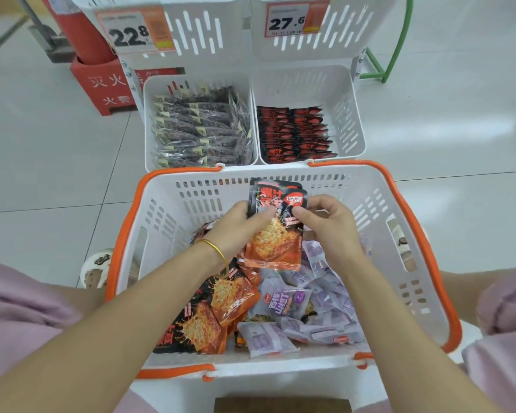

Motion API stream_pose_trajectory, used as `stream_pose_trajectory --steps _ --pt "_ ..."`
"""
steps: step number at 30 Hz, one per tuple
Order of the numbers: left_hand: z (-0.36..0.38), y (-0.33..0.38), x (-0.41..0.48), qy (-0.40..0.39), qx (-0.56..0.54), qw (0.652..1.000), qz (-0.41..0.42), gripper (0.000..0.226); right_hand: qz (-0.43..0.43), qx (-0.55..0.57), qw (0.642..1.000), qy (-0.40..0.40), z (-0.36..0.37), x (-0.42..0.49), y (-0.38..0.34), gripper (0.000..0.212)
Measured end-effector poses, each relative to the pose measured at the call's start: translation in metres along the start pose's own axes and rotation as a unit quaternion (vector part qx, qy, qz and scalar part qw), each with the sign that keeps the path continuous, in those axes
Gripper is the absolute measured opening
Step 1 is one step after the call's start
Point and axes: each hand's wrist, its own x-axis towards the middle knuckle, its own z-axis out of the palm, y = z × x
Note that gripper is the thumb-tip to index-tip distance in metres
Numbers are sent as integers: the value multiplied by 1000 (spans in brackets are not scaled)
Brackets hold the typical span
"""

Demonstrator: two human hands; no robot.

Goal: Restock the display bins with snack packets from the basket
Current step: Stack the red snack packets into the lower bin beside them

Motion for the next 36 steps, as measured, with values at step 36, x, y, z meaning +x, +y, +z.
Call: stream_pose_trajectory --steps 36 --pt "-39 36 192 114 661 729 137 69 -233 -445 860 -93 61 363 -52 30"
